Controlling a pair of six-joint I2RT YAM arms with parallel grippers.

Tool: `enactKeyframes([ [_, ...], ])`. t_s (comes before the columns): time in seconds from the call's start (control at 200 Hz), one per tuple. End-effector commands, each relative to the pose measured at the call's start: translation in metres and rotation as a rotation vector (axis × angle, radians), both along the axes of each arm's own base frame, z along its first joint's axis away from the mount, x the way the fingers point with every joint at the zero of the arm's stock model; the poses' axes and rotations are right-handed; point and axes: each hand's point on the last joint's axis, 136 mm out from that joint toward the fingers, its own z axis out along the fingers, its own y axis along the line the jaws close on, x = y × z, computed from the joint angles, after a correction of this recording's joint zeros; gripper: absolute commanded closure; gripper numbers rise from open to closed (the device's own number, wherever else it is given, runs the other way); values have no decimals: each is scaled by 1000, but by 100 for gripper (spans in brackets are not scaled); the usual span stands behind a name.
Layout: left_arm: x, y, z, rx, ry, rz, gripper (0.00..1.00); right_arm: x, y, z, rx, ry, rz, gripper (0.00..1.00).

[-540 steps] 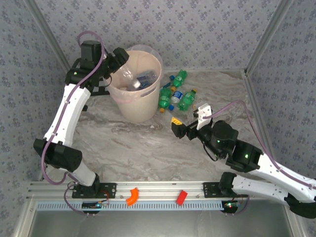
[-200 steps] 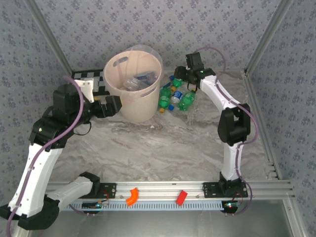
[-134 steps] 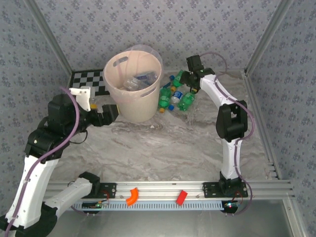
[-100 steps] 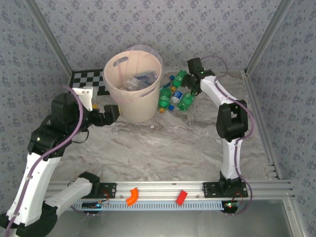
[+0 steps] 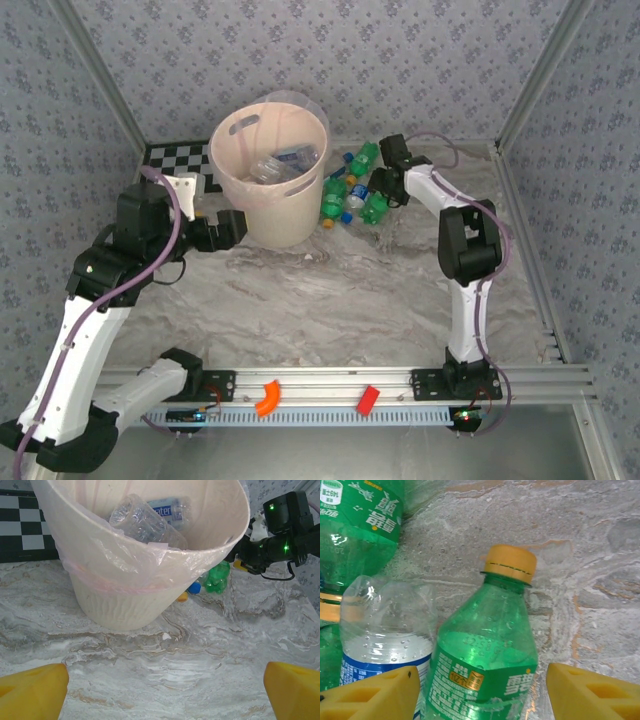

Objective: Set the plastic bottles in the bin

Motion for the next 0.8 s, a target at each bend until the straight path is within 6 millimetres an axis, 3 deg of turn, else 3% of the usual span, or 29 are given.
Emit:
enactKeyframes([
  [0.0,-7,1,16,-18,-25,-4,0,-3,3,-25,28,44,-4,29],
  [0.62,-14,8,23,-57,-2,43,0,-27,-8,-53,72,97,-11,29],
  [0.795,-17,9,28,-78,-5,55,0,-30,-15,-51,81,88,-23,30],
])
